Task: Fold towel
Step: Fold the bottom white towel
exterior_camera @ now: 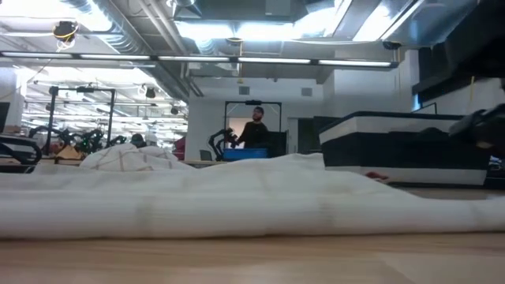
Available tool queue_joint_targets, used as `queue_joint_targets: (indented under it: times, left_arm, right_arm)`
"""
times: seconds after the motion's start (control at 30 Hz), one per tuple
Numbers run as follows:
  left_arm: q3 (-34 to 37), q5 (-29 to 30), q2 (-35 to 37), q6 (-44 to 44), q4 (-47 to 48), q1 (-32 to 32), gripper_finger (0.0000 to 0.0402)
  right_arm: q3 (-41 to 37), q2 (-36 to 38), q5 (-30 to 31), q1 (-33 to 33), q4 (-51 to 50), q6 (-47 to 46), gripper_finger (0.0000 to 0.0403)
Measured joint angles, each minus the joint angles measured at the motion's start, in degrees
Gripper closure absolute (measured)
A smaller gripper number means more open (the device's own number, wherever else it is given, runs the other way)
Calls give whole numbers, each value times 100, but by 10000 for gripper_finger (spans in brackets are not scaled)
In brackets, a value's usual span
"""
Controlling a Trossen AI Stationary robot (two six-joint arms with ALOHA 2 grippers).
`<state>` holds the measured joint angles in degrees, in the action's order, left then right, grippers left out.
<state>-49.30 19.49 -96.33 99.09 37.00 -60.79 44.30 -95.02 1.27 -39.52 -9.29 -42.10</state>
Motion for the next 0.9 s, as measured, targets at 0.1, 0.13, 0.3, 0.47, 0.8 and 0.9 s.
queue_joint_targets:
  times: [0.1,0.13,0.3,0.47,0.8,0.9]
  left_arm:
    - [2,-68,88,37,11,-62,257]
    - [-10,-135,152,69,30,-71,257]
    - [-245,215,666,44,-50,-82,257]
    - [-384,1354,814,-378,-153,-47,257]
    - [-354,1692,481,-797,-316,210,257]
    - [-354,1696,364,-802,-320,229,257]
  right_arm:
    - [125,5,-214,-69,-166,-152,178]
    - [242,22,-356,-70,-333,-153,178]
    - [1027,270,243,52,-1701,550,178]
    - [1365,299,2501,595,-2343,1931,178]
    - [605,293,1111,2862,-1505,3533,178]
    - [292,291,714,3358,-1029,3870,178]
